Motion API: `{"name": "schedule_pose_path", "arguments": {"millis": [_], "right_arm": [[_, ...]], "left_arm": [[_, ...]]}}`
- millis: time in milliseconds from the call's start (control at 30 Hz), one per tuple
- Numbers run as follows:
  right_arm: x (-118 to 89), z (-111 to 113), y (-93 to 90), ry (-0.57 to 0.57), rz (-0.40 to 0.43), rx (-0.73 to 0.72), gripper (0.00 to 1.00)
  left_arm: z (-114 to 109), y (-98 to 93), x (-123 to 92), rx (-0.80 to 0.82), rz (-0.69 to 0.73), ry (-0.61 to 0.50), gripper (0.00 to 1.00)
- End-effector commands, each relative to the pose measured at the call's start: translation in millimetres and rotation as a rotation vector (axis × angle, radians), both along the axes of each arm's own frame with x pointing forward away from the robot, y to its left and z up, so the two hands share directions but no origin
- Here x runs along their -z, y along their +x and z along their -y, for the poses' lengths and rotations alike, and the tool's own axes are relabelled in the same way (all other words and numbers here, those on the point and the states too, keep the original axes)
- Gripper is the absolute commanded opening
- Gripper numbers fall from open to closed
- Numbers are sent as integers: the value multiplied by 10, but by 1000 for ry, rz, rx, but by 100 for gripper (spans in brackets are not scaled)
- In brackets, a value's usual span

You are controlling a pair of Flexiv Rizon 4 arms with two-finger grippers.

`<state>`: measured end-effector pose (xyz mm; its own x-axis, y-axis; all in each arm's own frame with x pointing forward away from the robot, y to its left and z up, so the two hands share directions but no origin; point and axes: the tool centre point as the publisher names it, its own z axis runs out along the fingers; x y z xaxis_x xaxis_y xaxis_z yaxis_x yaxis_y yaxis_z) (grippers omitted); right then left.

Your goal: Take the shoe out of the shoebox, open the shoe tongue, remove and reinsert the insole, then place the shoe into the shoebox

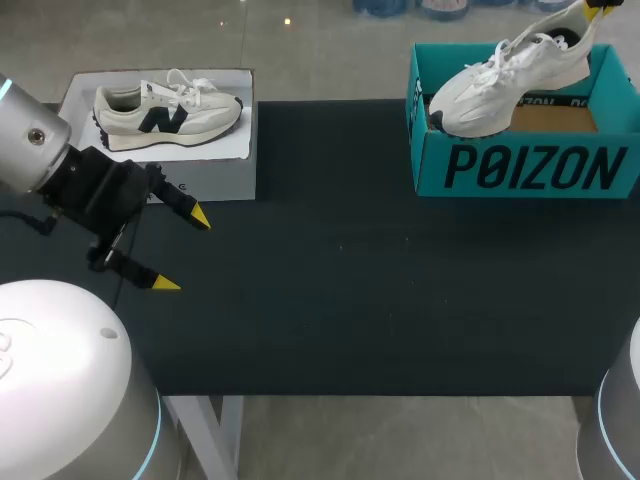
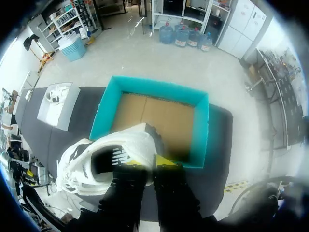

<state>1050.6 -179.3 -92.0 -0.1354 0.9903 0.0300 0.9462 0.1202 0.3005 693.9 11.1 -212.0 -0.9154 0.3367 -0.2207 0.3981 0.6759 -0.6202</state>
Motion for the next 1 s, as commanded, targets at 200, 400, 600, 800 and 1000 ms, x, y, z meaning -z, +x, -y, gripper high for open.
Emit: {"name": "schedule_pose_path", "arguments": {"millis": [200,400,600,800,1000], "right_arm": [[158,222,218,-3,11,162,0],[395,397,250,32,-19,242,0],[635,490,300,61,-51,302,0],[831,469,356,89,-63,330,0],[921,475,455,109,-64,350,0]], "left_arm": [[-3,2,-1,1,-1,2,100],[-3,2,-1,1,-1,2,100],[-3,2,-1,1,-1,2,100],[-3,2,-1,1,-1,2,100],[-3,2,-1,1,-1,2,100]]}}
